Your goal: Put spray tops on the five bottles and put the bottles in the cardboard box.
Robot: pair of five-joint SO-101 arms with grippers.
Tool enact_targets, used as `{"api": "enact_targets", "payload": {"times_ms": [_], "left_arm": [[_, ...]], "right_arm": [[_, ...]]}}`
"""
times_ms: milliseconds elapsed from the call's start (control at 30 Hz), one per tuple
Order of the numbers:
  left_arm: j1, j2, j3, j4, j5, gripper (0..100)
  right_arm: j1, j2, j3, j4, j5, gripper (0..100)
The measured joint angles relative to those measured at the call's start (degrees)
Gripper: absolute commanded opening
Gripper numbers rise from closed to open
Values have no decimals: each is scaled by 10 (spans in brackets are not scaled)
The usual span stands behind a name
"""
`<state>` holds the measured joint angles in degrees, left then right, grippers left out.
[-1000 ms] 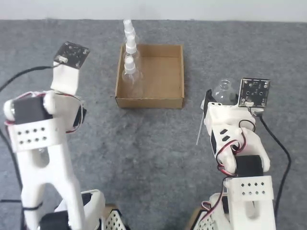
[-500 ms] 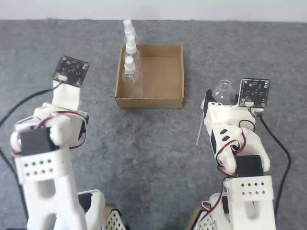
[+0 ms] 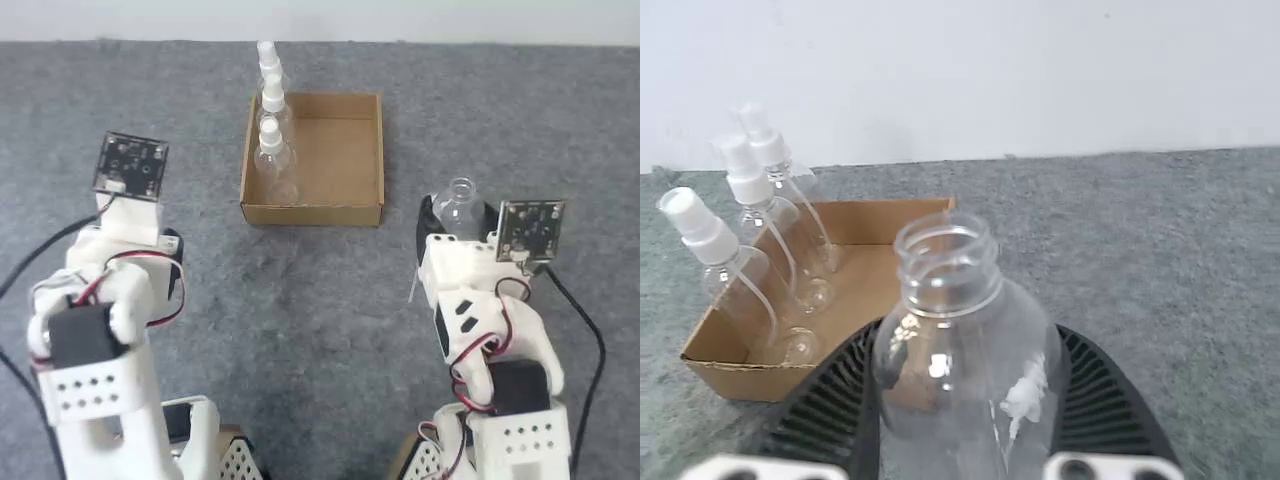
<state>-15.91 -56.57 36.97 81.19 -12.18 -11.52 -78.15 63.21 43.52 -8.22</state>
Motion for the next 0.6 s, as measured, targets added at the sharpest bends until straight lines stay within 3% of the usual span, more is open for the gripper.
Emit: {"api": "enact_targets", "payload": {"times_ms": [600], "left_arm": [[2,-231,126,-127,137,10]], "right_arm": [[-97,-7,22,1,42,111]]}}
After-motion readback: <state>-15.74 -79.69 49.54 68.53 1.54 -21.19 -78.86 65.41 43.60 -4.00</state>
